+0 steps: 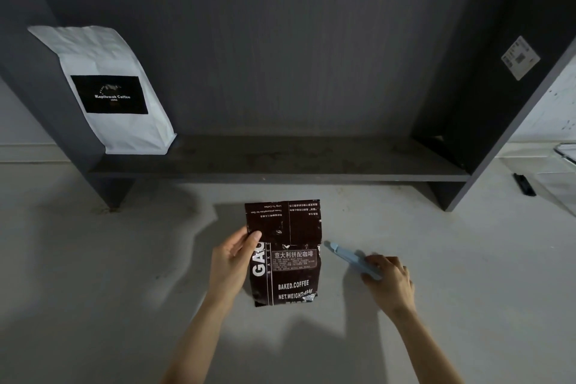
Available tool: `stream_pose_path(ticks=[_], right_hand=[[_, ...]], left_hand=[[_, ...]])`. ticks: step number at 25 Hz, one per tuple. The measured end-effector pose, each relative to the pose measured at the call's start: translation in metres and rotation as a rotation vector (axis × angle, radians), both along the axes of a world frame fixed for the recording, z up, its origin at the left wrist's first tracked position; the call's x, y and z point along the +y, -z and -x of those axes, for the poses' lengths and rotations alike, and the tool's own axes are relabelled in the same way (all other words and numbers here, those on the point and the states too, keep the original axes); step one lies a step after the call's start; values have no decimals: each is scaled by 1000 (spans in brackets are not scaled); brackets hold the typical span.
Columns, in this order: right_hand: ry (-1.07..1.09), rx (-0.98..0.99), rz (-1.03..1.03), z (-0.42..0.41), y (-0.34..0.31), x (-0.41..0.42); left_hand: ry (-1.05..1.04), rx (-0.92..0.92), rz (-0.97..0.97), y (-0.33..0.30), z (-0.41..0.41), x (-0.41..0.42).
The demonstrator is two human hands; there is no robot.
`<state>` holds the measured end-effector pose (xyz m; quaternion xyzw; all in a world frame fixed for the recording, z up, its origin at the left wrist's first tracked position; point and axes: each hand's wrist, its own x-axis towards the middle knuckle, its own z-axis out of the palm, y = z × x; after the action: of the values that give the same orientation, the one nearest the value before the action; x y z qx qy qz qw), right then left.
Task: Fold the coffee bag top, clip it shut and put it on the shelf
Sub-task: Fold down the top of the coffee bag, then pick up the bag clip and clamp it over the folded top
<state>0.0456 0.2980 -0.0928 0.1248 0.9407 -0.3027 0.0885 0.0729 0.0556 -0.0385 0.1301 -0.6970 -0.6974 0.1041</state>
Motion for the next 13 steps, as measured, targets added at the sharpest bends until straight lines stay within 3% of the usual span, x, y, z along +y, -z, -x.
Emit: stream_pose_path(ticks=[5,13], right_hand=[[2,-6,-9,3,1,-1],[7,14,7,14,3,-8]], left_hand=[[-119,-90,-99,-4,23,1],[-124,-176,-156,-10,81,-5]])
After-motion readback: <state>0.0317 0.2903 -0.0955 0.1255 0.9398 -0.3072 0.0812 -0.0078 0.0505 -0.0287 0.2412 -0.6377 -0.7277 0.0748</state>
